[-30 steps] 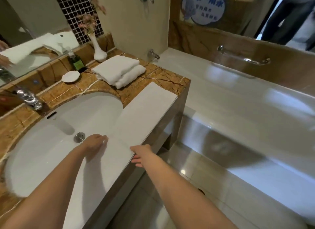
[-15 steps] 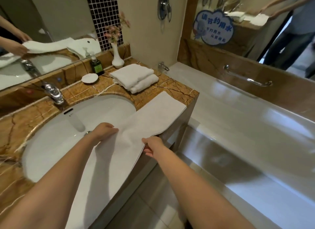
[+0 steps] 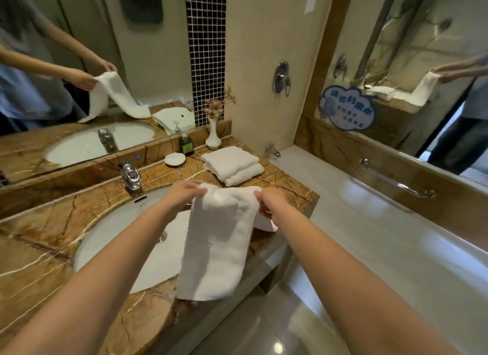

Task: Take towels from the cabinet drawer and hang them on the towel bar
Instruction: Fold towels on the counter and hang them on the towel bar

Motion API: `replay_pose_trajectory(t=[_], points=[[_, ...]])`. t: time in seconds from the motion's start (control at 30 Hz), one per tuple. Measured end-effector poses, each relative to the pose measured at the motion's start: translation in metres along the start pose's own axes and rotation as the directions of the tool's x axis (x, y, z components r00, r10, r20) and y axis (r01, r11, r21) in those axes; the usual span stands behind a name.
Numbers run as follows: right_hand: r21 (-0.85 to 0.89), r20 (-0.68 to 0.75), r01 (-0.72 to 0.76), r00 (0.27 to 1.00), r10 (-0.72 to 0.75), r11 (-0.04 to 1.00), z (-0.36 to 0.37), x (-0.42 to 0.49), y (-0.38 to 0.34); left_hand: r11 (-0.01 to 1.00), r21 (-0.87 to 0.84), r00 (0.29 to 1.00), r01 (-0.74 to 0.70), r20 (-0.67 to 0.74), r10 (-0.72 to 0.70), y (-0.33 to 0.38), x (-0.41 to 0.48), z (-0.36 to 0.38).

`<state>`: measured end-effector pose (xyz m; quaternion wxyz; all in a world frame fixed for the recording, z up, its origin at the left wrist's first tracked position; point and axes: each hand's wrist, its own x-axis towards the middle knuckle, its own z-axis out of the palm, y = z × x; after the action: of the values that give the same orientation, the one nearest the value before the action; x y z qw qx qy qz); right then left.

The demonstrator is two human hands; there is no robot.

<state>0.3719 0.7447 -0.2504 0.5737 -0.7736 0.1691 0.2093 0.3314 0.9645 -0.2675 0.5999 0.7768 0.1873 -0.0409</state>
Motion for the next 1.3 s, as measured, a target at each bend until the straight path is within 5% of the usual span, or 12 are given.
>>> replay_pose_trajectory(t=[0.47,0.67,0.83,1.1,1.3], points=[[0.222,0.110,0.315,0.932,-0.345,0.922,-0.020,-0.020,-0.133,0.927,-0.371,0.965,-0.063,-0.260,-0.038,0.123,-0.051,-0.028],[0.211,0.239,0.370,0.878,-0.415,0.905,-0.011,-0.025,-0.180,0.801,-0.589,0.968,0.107,-0.124,-0.220,0.148,-0.076,-0.046],[0.216,0.381,0.396,0.807,-0.451,0.892,0.002,-0.034,-0.209,0.783,-0.618,0.951,0.071,-0.194,-0.239,0.154,-0.087,-0.054],[0.226,0.547,0.416,0.695,-0.468,0.881,0.036,-0.049,-0.246,0.786,-0.610,0.807,-0.094,-0.509,-0.299,0.165,-0.107,-0.080],[0.224,0.629,0.470,0.599,-0.495,0.854,0.077,-0.067,-0.266,0.909,-0.328,0.597,-0.255,-0.793,-0.119,0.188,-0.142,-0.123]])
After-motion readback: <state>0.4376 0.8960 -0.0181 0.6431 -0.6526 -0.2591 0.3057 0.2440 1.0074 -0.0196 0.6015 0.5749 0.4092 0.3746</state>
